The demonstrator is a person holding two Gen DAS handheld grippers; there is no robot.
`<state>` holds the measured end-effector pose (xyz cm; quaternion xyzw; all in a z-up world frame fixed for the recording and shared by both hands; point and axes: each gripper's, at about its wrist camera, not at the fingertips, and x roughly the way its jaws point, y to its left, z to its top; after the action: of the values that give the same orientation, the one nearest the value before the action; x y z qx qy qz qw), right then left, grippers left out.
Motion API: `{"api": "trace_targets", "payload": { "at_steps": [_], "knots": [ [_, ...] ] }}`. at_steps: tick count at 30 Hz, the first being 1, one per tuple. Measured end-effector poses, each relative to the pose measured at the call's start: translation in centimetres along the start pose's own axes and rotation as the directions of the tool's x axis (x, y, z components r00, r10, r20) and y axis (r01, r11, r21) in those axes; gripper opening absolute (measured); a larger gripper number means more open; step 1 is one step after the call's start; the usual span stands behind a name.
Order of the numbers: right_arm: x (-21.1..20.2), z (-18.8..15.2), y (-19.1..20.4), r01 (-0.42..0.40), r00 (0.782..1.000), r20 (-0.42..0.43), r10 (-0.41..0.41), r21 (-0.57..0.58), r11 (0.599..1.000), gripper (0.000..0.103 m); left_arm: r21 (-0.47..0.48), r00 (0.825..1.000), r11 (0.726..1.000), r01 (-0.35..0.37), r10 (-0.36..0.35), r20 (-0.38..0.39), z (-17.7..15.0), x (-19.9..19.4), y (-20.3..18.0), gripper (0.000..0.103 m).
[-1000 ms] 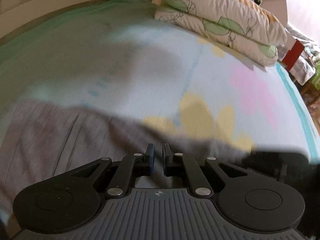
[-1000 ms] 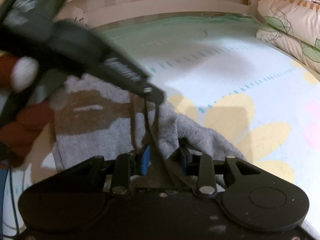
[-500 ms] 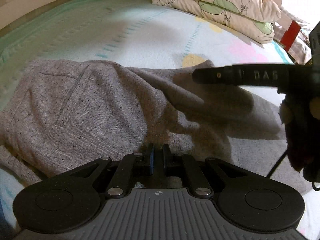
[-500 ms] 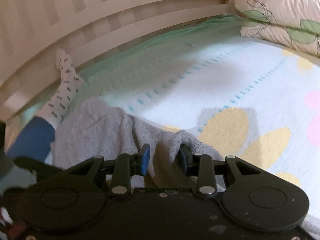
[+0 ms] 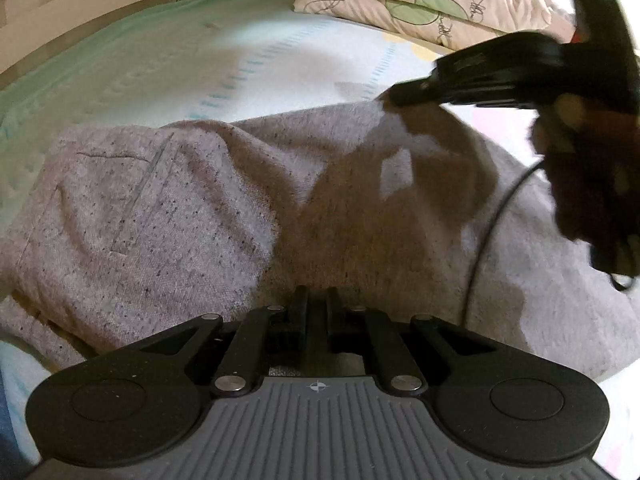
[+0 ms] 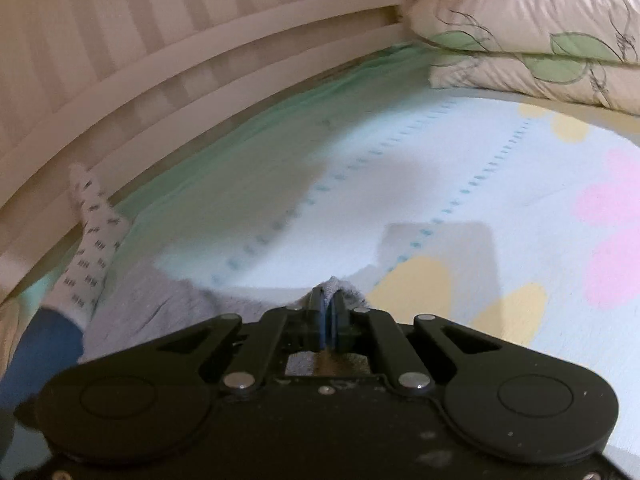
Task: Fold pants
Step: 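Open both grippers and release the folded sweatpants, then move both grippers to the edge of the folded grey sweatpants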
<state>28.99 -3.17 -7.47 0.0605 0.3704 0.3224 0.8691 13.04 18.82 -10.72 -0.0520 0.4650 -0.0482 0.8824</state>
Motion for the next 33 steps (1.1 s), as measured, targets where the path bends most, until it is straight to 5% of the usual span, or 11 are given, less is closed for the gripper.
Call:
{"api": "trace_targets", "payload": {
  "at_steps": [7, 14, 20, 26, 30, 32, 33],
  "knots": [
    [5.6, -0.4, -1.5, 0.079, 0.990, -0.117, -0.081, -0.020, 0.997, 0.004, -0.010, 1.000, 1.000, 0.010, -0.010, -0.015, -1.5, -1.1, 0.4, 0.010],
    [6.8, 0.9, -3.4, 0.142, 0.988, -0.078, -0.137, 0.068, 0.988, 0.000, 0.037, 0.999, 0.999, -0.013, 0.014, -0.036, -3.2, -2.8, -0.3, 0.009],
    [-0.4, 1.4, -3.5, 0.099, 0.992, 0.073, -0.104, 0.063, 0.993, 0.006, 0.043, 0.999, 0.999, -0.034, 0.035, -0.024, -2.7, -5.1, 0.3, 0.009],
    [-5.6, -3.0, -3.0, 0.081, 0.996, 0.029, -0.082, 0.020, 0.996, 0.006, 0.022, 0.998, 1.000, 0.002, -0.004, 0.061, -0.6, -6.0, 0.1, 0.009],
    [-4.9, -6.2, -3.0, 0.127, 0.991, -0.049, -0.126, 0.007, 0.992, 0.006, 0.082, 0.997, 0.994, 0.067, -0.064, -0.046, -1.9, -4.2, -1.0, 0.009],
    [-3.9, -7.0, -3.8, 0.207, 0.976, -0.080, -0.205, 0.016, 0.978, 0.005, 0.104, 0.986, 0.992, 0.077, -0.059, -0.158, -3.1, -3.0, -0.5, 0.009],
    [-3.5, -7.0, -4.4, 0.250, 0.965, -0.085, -0.247, 0.027, 0.968, 0.000, 0.109, 0.987, 0.991, 0.083, -0.067, -0.146, -3.9, -3.3, 0.0, 0.009]
  ]
}}
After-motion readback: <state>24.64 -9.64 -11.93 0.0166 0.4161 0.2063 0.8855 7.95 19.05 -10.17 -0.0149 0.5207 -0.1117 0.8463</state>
